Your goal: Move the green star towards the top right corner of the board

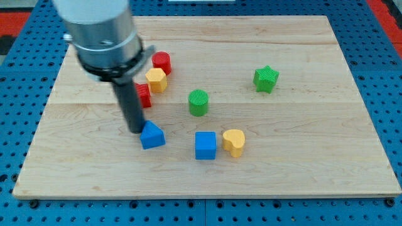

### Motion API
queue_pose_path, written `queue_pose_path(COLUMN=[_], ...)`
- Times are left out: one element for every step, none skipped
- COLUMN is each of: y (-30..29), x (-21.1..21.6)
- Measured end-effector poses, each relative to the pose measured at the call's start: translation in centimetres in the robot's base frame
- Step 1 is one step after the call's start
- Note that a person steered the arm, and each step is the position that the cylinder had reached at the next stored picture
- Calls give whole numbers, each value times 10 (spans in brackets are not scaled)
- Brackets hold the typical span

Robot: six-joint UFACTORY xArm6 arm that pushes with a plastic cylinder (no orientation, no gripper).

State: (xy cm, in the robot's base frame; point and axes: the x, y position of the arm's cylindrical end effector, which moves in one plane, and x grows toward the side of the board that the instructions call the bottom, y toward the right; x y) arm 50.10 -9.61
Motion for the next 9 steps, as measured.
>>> queue_pose_path(y=[44, 29, 37, 37, 46, 79, 130, 186, 239], x=[1, -12, -21, -21, -29, -64, -104, -100, -88])
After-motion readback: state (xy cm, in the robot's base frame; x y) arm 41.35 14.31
